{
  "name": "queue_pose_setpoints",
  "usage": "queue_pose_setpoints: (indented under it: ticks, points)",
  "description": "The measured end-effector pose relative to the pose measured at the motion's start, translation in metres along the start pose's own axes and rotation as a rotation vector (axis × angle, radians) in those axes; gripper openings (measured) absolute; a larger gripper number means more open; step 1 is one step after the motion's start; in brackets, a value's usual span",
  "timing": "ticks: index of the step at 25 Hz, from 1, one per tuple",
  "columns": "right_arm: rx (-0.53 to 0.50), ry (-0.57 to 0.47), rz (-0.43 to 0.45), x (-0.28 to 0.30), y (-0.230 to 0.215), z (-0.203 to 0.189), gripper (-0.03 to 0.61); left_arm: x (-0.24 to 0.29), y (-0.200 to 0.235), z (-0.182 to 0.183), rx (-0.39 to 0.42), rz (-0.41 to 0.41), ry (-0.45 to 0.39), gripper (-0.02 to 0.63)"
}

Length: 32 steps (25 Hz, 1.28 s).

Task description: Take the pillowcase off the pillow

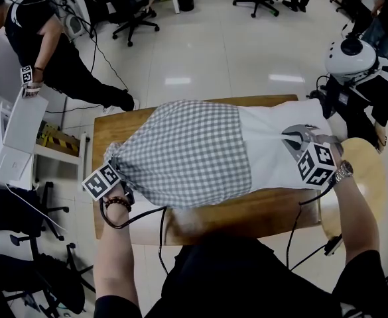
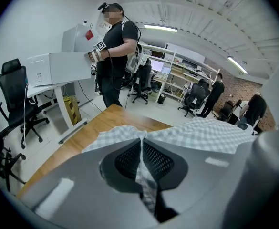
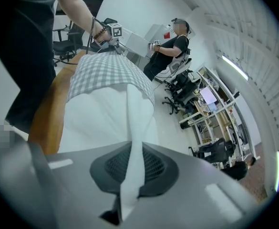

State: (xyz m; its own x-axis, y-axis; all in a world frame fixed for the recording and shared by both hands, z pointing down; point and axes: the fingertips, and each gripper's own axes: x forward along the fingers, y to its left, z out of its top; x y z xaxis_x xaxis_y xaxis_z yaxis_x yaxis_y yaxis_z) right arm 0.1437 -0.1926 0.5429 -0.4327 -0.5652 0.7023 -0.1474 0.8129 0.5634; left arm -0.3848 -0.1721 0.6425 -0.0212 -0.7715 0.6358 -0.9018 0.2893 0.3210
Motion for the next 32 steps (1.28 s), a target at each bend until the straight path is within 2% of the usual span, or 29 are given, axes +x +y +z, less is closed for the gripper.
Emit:
queue_pose_setpoints:
  ticks: [7,11,17,20,25,29,32]
  points:
    - [-0.015,0.025,0.013,0.010,0.007,-0.003,0.012,0.007,0.001,-0.006,0.021,-0.002,0.031,0.014]
    - [-0.028,0.011,0.006,0.019,0.013,-0.005,0.028,0.012,-0.003,-0.016,0.050,-0.003,0.045,0.039]
    - [-0.007,-0.042,0.028,0.022,0.013,-0.005,0.135,0.014,-0.025,-0.025,0.062,-0.040,0.054,0.125]
    - [0.000,-0.049,0.038,0.013,0.007,0.001,0.180,0.009,-0.037,-0.018,0.064,-0.063,0.039,0.191]
    - [-0.010,-0.055,0.032,-0.001,0.000,0.020,0.216,-0.002,-0.046,0.002,0.106,-0.063,-0.027,0.250]
    - [-0.028,-0.077,0.019,-0.011,-0.001,0.025,0.219,-0.007,-0.069,0.008,0.178,-0.074,-0.074,0.258]
    - [-0.043,-0.108,0.009,-0.020,-0.004,0.040,0.221,-0.012,-0.086,0.010,0.201,-0.107,-0.087,0.258]
